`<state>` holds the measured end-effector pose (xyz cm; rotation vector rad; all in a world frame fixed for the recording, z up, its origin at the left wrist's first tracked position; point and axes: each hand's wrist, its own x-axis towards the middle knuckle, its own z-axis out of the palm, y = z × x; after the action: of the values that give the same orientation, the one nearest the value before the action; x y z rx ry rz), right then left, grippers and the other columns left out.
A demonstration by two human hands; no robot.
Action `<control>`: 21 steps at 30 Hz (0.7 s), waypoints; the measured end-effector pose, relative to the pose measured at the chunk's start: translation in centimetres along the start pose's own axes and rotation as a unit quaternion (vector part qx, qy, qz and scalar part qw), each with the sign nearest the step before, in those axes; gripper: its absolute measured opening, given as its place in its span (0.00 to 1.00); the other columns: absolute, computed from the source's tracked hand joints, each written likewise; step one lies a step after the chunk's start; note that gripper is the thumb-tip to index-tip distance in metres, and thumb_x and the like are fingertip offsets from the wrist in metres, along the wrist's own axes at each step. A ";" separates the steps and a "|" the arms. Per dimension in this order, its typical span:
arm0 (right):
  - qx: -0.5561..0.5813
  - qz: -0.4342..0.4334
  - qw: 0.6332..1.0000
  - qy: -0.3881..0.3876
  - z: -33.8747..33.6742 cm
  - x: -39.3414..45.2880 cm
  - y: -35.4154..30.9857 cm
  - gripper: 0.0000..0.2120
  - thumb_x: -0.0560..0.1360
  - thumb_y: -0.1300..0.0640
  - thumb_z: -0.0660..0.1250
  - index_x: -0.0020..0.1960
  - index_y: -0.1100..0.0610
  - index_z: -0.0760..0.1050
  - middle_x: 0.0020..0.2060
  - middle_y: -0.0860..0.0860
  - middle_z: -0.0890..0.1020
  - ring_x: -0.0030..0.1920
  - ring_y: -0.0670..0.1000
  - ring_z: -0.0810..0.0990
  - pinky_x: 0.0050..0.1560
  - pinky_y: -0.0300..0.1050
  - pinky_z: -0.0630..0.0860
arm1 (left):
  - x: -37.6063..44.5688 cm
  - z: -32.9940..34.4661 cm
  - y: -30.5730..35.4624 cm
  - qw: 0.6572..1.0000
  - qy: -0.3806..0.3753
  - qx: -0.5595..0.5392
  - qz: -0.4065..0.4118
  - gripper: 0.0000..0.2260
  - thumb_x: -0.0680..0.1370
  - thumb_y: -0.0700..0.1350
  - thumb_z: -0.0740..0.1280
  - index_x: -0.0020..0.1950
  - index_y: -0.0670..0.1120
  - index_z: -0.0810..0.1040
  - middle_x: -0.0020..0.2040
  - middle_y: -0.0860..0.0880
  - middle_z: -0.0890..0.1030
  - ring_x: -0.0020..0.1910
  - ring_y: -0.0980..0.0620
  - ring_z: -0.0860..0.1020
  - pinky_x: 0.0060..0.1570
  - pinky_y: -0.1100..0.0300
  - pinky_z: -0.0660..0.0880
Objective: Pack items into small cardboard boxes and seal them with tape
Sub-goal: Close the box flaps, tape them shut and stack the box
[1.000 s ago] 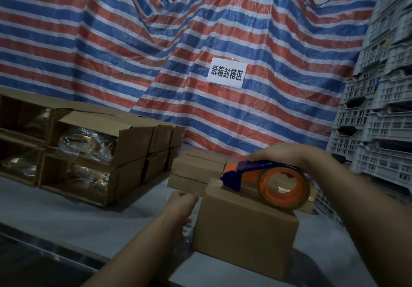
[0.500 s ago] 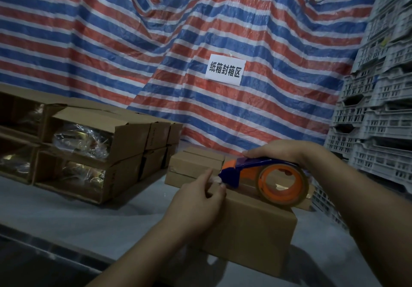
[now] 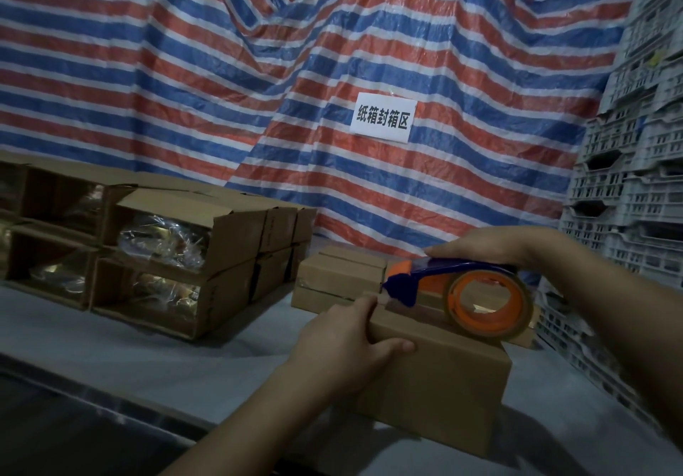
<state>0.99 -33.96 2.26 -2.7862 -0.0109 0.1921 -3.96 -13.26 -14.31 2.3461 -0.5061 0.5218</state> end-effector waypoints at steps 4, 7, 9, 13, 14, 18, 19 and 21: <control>-0.009 0.013 1.000 -0.011 -0.9 -0.5 0.8 0.24 0.79 0.36 0.61 0.54 0.57 0.77 0.31 0.50 0.83 0.27 0.45 0.80 0.29 0.34 0.75 | -0.2 0.0 -0.1 1.000 0.001 0.025 -0.016 0.31 0.69 0.73 0.63 0.68 0.64 0.63 0.45 0.62 0.72 0.46 0.60 0.72 0.47 0.59 0.73; -0.031 0.033 0.999 -0.005 -2.4 -1.9 3.4 0.28 0.74 0.31 0.63 0.50 0.57 0.78 0.31 0.51 0.83 0.29 0.46 0.80 0.35 0.39 0.78 | -0.1 0.3 -0.5 0.999 0.001 0.027 -0.027 0.33 0.70 0.73 0.62 0.71 0.63 0.62 0.56 0.58 0.75 0.51 0.58 0.73 0.51 0.58 0.73; -0.067 0.035 0.997 0.025 -3.5 -3.0 6.3 0.37 0.66 0.24 0.64 0.55 0.56 0.80 0.41 0.53 0.87 0.40 0.52 0.85 0.52 0.48 0.82 | 0.0 0.5 -0.6 0.999 -0.003 0.025 -0.030 0.33 0.70 0.73 0.63 0.71 0.63 0.61 0.59 0.57 0.75 0.54 0.56 0.74 0.55 0.55 0.75; -0.090 0.029 0.993 0.069 -2.8 -4.5 9.8 0.47 0.61 0.18 0.63 0.62 0.55 0.80 0.52 0.54 0.86 0.53 0.56 0.85 0.64 0.56 0.77 | 0.3 0.6 -0.4 0.999 -0.014 0.000 -0.038 0.33 0.71 0.71 0.65 0.73 0.62 0.61 0.64 0.54 0.76 0.60 0.53 0.75 0.60 0.51 0.75; -0.093 0.027 0.993 0.070 -2.3 -4.5 10.1 0.47 0.61 0.18 0.63 0.60 0.55 0.81 0.50 0.55 0.87 0.50 0.55 0.85 0.63 0.54 0.77 | 0.4 0.6 -0.4 0.999 -0.015 -0.007 -0.040 0.34 0.71 0.70 0.66 0.73 0.61 0.61 0.64 0.54 0.75 0.60 0.53 0.75 0.60 0.52 0.75; -0.107 0.021 0.992 0.071 -1.1 -4.3 10.7 0.40 0.62 0.21 0.57 0.51 0.53 0.82 0.38 0.52 0.84 0.37 0.49 0.81 0.50 0.47 0.76 | 0.4 0.5 0.0 0.999 -0.032 -0.018 -0.039 0.33 0.72 0.68 0.67 0.74 0.60 0.62 0.65 0.55 0.75 0.57 0.56 0.74 0.56 0.59 0.74; -0.095 0.023 0.992 0.076 -1.1 -4.3 10.8 0.35 0.66 0.23 0.59 0.48 0.53 0.82 0.36 0.51 0.83 0.36 0.48 0.80 0.49 0.46 0.76 | 0.6 0.4 0.1 0.998 -0.043 -0.018 -0.040 0.33 0.72 0.68 0.67 0.73 0.60 0.62 0.65 0.55 0.75 0.56 0.57 0.73 0.56 0.59 0.73; -0.080 0.030 0.993 0.084 -1.0 -4.4 10.9 0.29 0.72 0.27 0.61 0.44 0.53 0.80 0.35 0.51 0.83 0.34 0.48 0.79 0.47 0.45 0.75 | 1.2 -0.2 0.1 0.995 -0.067 -0.033 -0.063 0.33 0.70 0.67 0.70 0.71 0.58 0.63 0.66 0.54 0.75 0.58 0.56 0.74 0.59 0.57 0.74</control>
<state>-3.39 -44.69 0.07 -2.9554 0.1026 -0.0323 -3.07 -13.47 -13.57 2.3419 -0.4264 0.2865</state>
